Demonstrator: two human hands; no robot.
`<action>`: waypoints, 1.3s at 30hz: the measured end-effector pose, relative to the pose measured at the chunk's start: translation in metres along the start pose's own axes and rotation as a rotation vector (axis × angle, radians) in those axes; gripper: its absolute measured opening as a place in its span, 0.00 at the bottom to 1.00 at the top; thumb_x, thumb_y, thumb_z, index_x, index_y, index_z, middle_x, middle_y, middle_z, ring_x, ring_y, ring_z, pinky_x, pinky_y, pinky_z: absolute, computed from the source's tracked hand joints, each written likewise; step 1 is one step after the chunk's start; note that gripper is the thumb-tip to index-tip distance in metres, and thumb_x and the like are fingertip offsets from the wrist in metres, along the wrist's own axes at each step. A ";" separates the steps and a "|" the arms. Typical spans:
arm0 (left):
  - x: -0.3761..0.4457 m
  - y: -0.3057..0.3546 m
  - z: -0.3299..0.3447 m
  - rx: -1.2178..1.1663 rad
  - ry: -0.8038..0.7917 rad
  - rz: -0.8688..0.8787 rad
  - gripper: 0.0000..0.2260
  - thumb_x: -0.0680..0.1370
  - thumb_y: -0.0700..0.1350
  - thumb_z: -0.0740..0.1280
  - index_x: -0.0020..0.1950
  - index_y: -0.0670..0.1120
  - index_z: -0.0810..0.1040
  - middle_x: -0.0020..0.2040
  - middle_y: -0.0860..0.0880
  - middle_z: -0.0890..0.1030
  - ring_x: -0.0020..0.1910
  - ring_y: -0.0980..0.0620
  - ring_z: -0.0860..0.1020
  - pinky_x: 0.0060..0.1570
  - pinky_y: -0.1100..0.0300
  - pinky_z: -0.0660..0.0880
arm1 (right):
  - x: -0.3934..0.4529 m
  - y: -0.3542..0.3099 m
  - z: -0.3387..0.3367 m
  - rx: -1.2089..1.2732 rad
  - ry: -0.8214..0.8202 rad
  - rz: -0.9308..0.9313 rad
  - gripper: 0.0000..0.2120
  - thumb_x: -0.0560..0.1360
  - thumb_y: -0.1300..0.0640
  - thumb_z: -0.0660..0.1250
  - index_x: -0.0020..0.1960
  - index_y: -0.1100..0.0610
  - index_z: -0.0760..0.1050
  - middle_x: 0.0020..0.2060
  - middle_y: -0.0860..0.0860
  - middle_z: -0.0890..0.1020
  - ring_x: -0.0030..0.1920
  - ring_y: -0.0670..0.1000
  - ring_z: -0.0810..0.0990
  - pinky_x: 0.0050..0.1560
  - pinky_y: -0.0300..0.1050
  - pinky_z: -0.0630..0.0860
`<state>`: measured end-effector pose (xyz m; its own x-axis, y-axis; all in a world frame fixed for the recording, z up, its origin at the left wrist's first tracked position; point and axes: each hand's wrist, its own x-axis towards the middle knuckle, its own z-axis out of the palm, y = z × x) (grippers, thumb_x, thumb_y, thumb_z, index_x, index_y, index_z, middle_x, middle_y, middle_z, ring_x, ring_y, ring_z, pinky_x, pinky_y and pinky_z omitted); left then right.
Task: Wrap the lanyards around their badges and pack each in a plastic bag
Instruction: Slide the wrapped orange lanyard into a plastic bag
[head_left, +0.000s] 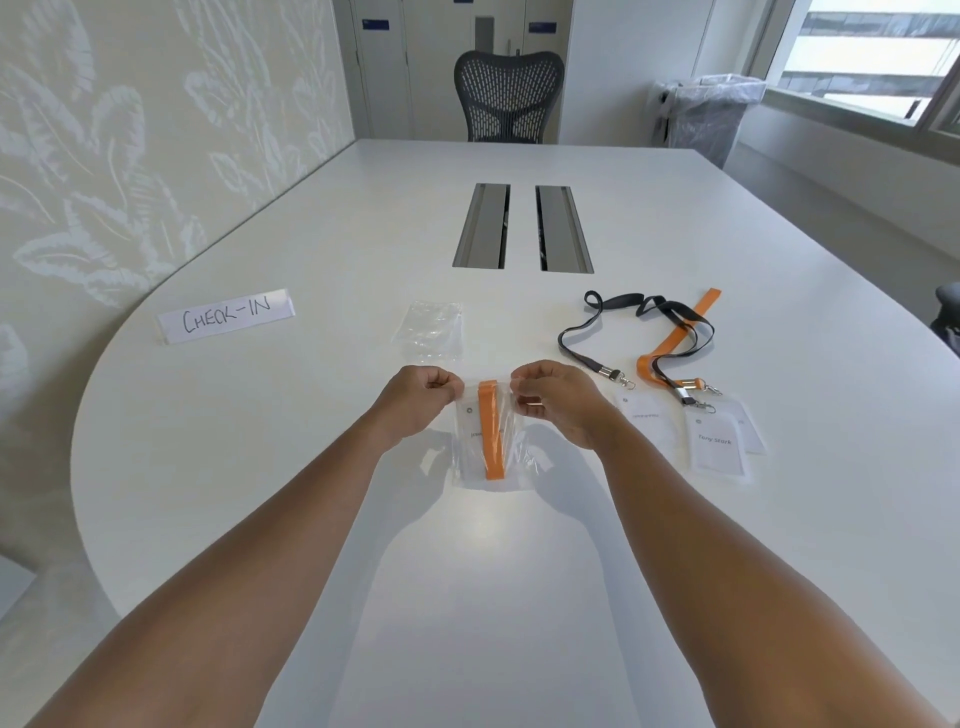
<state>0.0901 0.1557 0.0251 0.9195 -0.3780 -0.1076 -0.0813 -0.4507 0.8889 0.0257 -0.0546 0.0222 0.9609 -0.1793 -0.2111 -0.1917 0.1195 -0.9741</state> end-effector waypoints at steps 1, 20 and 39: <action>0.000 0.000 0.002 -0.056 -0.005 -0.033 0.05 0.81 0.46 0.68 0.47 0.48 0.82 0.45 0.50 0.82 0.45 0.53 0.78 0.46 0.62 0.74 | 0.001 0.001 0.002 0.019 0.023 -0.002 0.06 0.74 0.70 0.69 0.45 0.61 0.77 0.37 0.54 0.79 0.36 0.51 0.79 0.41 0.43 0.80; -0.015 -0.018 0.050 -0.411 0.207 -0.115 0.06 0.77 0.45 0.71 0.52 0.54 0.82 0.42 0.52 0.85 0.38 0.56 0.83 0.40 0.62 0.80 | -0.010 0.035 0.016 0.055 0.186 0.100 0.07 0.72 0.62 0.76 0.47 0.61 0.80 0.40 0.56 0.82 0.40 0.53 0.80 0.48 0.51 0.82; -0.032 -0.030 0.056 -0.584 0.139 -0.268 0.11 0.74 0.51 0.76 0.49 0.45 0.87 0.50 0.44 0.87 0.52 0.43 0.85 0.59 0.46 0.80 | -0.026 0.053 0.017 0.338 0.198 0.097 0.16 0.69 0.62 0.79 0.52 0.59 0.76 0.38 0.55 0.82 0.40 0.53 0.78 0.46 0.45 0.77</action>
<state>0.0416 0.1364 -0.0228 0.9233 -0.1876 -0.3352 0.3435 0.0128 0.9391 -0.0062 -0.0269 -0.0221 0.8783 -0.3322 -0.3439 -0.1711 0.4533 -0.8748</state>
